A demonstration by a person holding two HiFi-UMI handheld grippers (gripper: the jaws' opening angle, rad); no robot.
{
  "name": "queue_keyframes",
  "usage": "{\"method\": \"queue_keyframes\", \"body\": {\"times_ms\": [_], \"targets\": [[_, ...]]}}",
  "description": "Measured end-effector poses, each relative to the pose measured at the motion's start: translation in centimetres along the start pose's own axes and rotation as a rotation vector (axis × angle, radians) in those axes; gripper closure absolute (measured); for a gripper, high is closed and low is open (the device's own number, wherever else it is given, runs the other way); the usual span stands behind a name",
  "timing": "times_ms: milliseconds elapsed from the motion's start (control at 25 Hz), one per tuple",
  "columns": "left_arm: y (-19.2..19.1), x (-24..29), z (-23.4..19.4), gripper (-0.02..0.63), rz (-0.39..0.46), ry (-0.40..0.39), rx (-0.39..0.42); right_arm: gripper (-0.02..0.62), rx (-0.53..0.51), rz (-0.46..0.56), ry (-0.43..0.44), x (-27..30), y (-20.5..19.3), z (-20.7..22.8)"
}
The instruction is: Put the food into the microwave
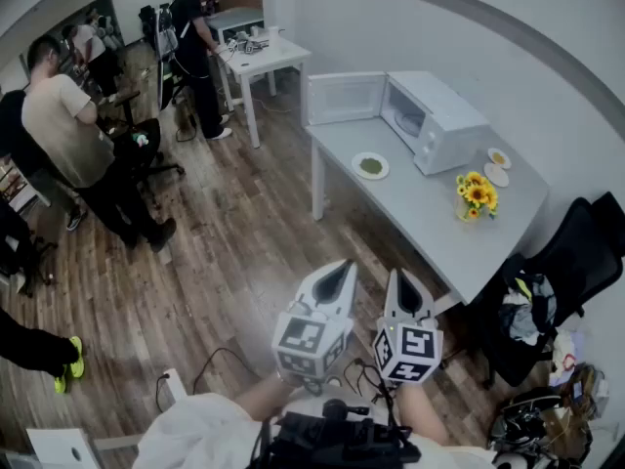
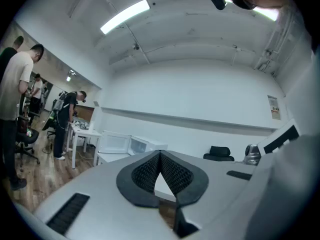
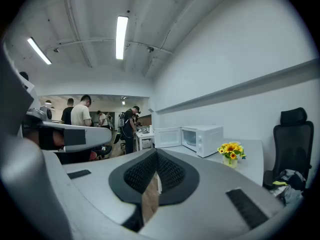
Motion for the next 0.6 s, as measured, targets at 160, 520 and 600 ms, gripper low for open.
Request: {"method": "queue_keyframes", "body": {"times_ms": [160, 520, 600], "targets": [[-0.2, 0.4, -0.1, 0.597, 0.001, 0.006, -0.003, 0.575, -0.006, 0.002, 0.000, 0.1, 0.0, 0.2], [-0.8, 0.7, -1.3, 0.597, -0.017, 0.009, -0.028, 0.571, 0.013, 0.007, 0.024, 1.0, -0.4, -0.7], [-0.7, 0.7, -1.9, 0.597, -0.019, 0.007, -0.026, 0.571, 0.017, 0.007, 0.012, 1.4, -0.3, -1.1]]}}
Point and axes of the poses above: the fingertips, and each gripper's own axes: x forward along the fingers, z to its right, y out of its top, the point moved 1 cm from there along -x, backward along the fingers, and after that the axes turned 1 degree about -x, right-handed, at the moved point
